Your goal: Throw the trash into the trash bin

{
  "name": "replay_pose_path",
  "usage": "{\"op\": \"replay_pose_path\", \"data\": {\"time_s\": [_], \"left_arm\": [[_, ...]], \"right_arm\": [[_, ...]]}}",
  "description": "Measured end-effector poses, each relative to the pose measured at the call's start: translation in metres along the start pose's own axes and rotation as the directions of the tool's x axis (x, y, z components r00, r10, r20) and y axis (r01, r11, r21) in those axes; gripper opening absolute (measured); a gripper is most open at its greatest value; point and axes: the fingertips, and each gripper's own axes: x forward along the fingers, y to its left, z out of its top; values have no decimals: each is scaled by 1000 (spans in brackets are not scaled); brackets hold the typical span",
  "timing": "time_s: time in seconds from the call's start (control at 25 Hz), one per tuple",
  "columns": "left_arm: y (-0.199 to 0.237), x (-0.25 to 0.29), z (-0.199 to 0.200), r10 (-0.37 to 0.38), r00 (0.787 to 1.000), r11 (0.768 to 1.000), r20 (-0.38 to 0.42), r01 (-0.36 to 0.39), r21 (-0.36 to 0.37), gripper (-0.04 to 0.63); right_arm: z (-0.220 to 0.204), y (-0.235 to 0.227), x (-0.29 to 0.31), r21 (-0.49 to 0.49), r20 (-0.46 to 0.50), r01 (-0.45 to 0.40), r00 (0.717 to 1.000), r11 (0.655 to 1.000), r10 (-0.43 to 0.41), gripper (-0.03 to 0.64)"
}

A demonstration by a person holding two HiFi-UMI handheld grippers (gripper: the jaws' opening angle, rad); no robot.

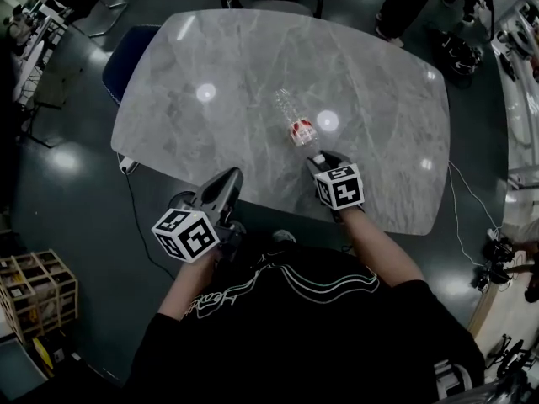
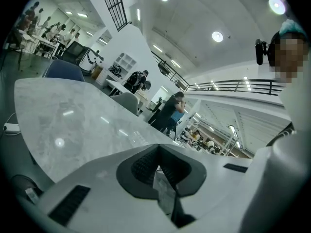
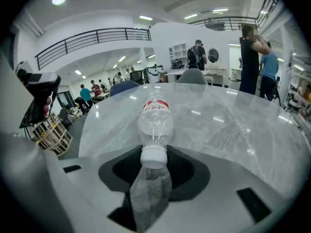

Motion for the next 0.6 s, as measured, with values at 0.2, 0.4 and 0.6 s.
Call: {"op": "replay_pose_path", "data": {"time_s": [0.2,0.4,0.6], "left_arm": [[-4,-9,-1,11,1000,1000,13,-11,3,6],[-11,-19,1,25,999,1000,40,-25,16,6],[-5,-39,0,73,994,997,84,-73,5,6]], "right_arm": [[6,0,-7,100,42,-28,999,995,24,176],[17,4,-17,162,104,-88,992,983,72,176],[48,23,-32,133,201,-165,970,977,136,176]]}}
